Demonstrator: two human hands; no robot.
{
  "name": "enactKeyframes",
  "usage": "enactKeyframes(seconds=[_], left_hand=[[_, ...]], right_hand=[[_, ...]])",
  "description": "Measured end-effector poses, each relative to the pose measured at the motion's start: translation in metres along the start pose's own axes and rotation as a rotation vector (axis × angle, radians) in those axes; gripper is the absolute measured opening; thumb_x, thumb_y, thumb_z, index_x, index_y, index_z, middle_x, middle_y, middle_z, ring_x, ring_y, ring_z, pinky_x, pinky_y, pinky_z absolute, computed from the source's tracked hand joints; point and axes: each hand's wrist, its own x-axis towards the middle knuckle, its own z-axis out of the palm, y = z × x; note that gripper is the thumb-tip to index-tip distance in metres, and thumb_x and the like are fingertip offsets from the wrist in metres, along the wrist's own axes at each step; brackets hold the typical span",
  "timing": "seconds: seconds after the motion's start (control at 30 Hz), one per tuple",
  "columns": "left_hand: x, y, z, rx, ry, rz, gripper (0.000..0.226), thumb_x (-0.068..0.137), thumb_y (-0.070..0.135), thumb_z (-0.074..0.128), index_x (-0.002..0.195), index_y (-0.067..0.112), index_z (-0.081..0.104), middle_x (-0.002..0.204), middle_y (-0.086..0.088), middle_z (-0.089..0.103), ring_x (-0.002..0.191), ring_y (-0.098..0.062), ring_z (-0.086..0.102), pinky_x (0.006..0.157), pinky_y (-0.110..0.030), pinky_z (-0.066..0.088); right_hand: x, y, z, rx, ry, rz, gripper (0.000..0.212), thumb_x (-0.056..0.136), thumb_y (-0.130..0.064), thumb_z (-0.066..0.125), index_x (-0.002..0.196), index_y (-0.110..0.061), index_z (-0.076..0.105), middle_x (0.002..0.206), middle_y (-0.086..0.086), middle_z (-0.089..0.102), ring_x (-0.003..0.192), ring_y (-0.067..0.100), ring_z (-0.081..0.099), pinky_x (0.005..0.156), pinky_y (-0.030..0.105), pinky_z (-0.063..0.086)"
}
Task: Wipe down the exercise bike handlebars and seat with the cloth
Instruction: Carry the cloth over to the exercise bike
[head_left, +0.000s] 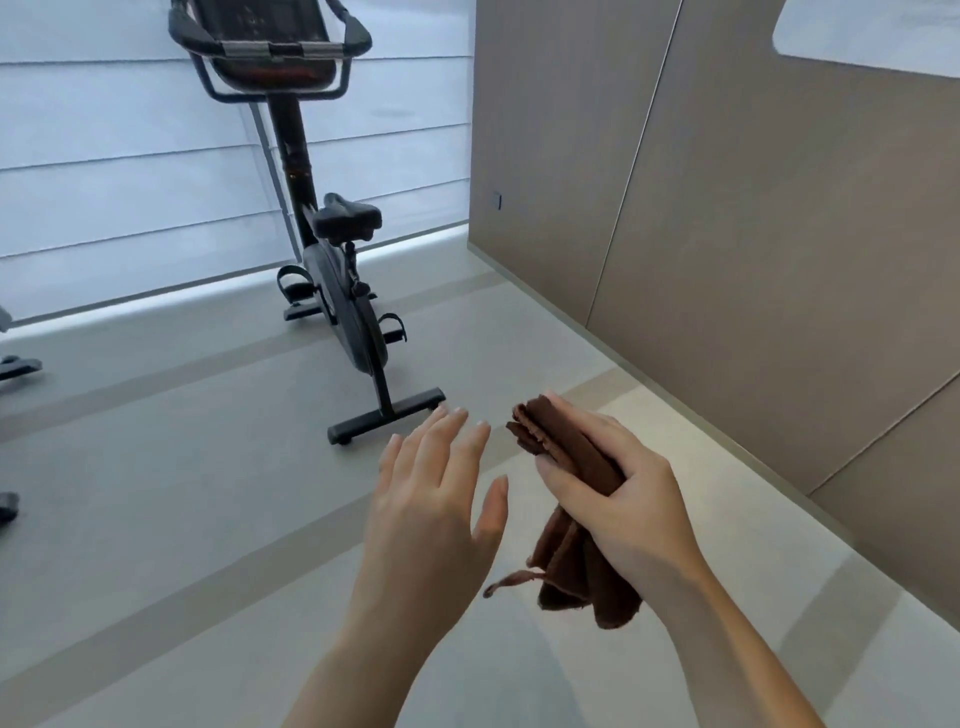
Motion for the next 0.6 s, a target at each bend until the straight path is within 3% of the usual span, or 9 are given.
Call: enactKeyframes(seconds=[0.2, 0.37, 0.47, 0.6], left_hand=[[0.122, -0.036, 0.077, 0.034, -0.031, 0.042, 0.044, 0.086, 0.032, 0.039, 0.116, 0.005, 0.057, 0.12, -0.014, 0.059, 0.117, -0.03, 0.051, 0.099, -0.053, 0.037], [0.243, -0.046, 0.141, 0.02, -0.052, 0.059, 0.035, 0.087, 0.022, 0.057, 0.118, 0.005, 0.056, 0.123, -0.015, 0.057, 0.119, -0.032, 0.049, 0.097, -0.057, 0.039], [0.304, -0.053, 0.168, 0.028, -0.041, 0.083, 0.037, 0.089, 0.029, 0.05, 0.118, 0.006, 0.056, 0.122, -0.014, 0.058, 0.119, -0.031, 0.05, 0.1, -0.055, 0.037], [0.379, -0.074, 0.208, 0.027, -0.03, 0.042, 0.037, 0.086, 0.024, 0.056, 0.118, 0.006, 0.056, 0.122, -0.015, 0.058, 0.119, -0.032, 0.05, 0.101, -0.054, 0.035]], right_hand=[[0.134, 0.056, -0.022, 0.001, 0.061, 0.004, 0.041, 0.078, -0.028, 0.071, 0.115, -0.043, 0.06, 0.106, -0.024, 0.063, 0.099, -0.008, 0.058, 0.074, 0.0, 0.041], [0.258, 0.085, -0.063, -0.033, 0.113, -0.044, 0.041, 0.078, -0.03, 0.069, 0.117, -0.037, 0.06, 0.107, -0.019, 0.063, 0.097, -0.011, 0.058, 0.073, -0.003, 0.038], [0.323, 0.092, -0.082, -0.055, 0.107, -0.077, 0.045, 0.075, -0.038, 0.066, 0.119, -0.032, 0.061, 0.108, -0.018, 0.063, 0.098, -0.006, 0.059, 0.075, -0.001, 0.039], [0.411, 0.113, -0.098, -0.095, 0.101, -0.077, 0.041, 0.08, -0.025, 0.069, 0.119, -0.032, 0.061, 0.108, -0.015, 0.062, 0.099, -0.004, 0.058, 0.077, 0.0, 0.039]])
